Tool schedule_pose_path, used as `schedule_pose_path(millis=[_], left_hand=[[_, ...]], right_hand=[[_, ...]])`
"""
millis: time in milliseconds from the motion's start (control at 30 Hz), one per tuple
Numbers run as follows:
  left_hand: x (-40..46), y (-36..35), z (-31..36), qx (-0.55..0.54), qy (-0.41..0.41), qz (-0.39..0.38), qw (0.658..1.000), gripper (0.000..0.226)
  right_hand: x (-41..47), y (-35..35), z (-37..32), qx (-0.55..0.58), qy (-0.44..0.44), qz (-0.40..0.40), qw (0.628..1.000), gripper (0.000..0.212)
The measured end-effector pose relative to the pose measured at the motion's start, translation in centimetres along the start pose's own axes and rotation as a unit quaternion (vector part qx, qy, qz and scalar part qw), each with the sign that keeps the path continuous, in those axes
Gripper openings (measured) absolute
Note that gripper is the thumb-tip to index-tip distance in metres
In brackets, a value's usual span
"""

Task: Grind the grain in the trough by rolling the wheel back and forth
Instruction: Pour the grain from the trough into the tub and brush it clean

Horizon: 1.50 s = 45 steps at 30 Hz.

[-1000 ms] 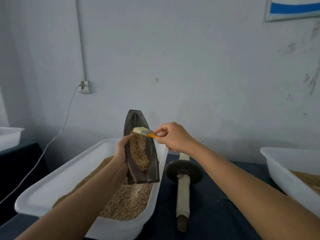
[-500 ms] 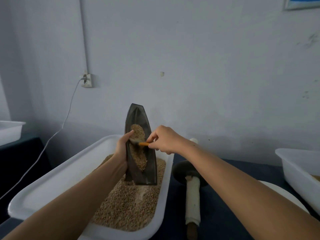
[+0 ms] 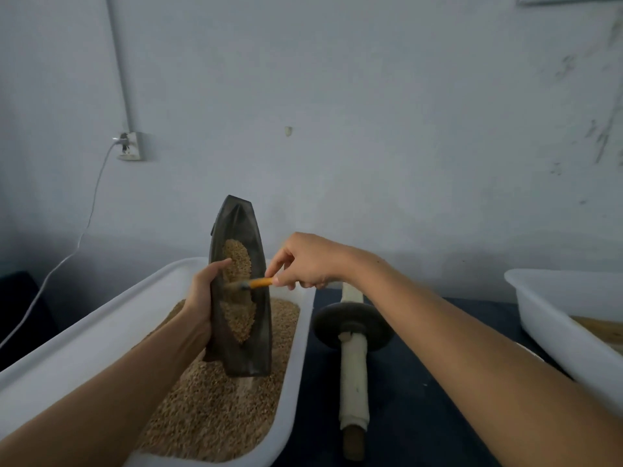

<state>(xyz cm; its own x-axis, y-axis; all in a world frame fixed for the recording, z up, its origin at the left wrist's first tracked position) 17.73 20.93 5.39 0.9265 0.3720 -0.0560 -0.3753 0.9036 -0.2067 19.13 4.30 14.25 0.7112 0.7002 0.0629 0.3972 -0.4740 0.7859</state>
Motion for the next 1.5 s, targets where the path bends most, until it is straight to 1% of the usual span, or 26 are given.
schedule_pose_path(millis=[67,167,333,433,533,600,733,800,867,1000,1167,1233,1400,1433,1500], left_hand=[[0.1,-0.1,0.1,0.010,-0.019,0.008,1.000,0.033],[0.0,-0.5,0.2,0.020,-0.023,0.003,1.000,0.033],[-0.7,-0.7,0.1,0.004,0.004,-0.016,1.000,0.031],[-0.9,-0.6,0.1,-0.014,-0.003,-0.009,1.000,0.025],[-1.1,-0.6,0.3,-0.021,-0.004,-0.002,1.000,0.023],[-1.3,-0.5,0.4,-0.028,-0.003,0.001,1.000,0.022],[-1.1,-0.2,0.7,-0.015,-0.019,0.020,1.000,0.021],[-1.1,-0.2,0.6,-0.010,-0.024,0.029,0.999,0.020],[-1.2,-0.2,0.6,-0.009,-0.019,0.031,0.999,0.024],[-1.3,-0.4,0.5,-0.016,-0.020,0.026,0.999,0.042],[-1.2,-0.4,0.6,-0.019,-0.036,0.039,0.998,0.048],[-1.0,-0.2,0.7,-0.017,-0.039,0.040,0.998,0.049],[-0.8,-0.2,0.8,-0.011,-0.047,0.038,0.998,0.049],[-0.8,-0.1,0.8,-0.011,-0.047,0.041,0.998,0.049],[-0.7,-0.1,0.7,-0.012,-0.048,0.047,0.998,0.050]], right_hand=[[0.4,-0.4,-0.1,-0.003,0.017,0.030,0.999,0.025],[0.8,-1.6,0.2,-0.009,0.022,0.034,0.999,0.025],[0.5,-2.1,0.8,-0.013,0.002,-0.021,1.000,0.025],[0.0,-1.8,0.7,0.017,-0.009,-0.058,0.998,0.022],[-0.6,-0.8,0.3,0.019,-0.022,-0.090,0.996,0.021],[-0.7,-0.3,0.2,0.024,-0.019,-0.077,0.997,0.022],[0.0,-0.9,0.3,0.018,0.018,0.003,1.000,0.026],[0.4,-1.6,0.5,0.011,0.026,0.013,1.000,0.027],[0.3,-2.0,0.7,0.012,0.023,-0.003,1.000,0.026],[-0.6,-2.1,0.9,0.035,0.001,-0.065,0.997,0.024],[-1.8,-0.4,0.5,0.033,-0.030,-0.124,0.991,0.024],[-1.9,0.3,0.4,0.037,-0.029,-0.117,0.992,0.024],[-0.6,-0.4,0.2,0.033,0.016,-0.020,0.999,0.024],[-0.5,-0.8,0.3,0.029,0.019,-0.017,0.999,0.025],[-0.5,-1.3,0.5,0.023,0.013,-0.041,0.999,0.025]])
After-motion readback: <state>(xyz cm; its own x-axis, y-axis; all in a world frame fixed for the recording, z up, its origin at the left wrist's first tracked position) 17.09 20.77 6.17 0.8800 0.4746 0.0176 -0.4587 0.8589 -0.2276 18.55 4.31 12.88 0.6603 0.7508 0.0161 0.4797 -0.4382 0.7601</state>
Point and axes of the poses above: each hand's wrist, its own x-axis towards the middle knuckle, its own y-axis out of the back of the hand, z = x × y, the point moved 4 cm from there along x, towards the middle knuckle, and after that the axes turned 8 degrees about x, right-handed, at the moved point
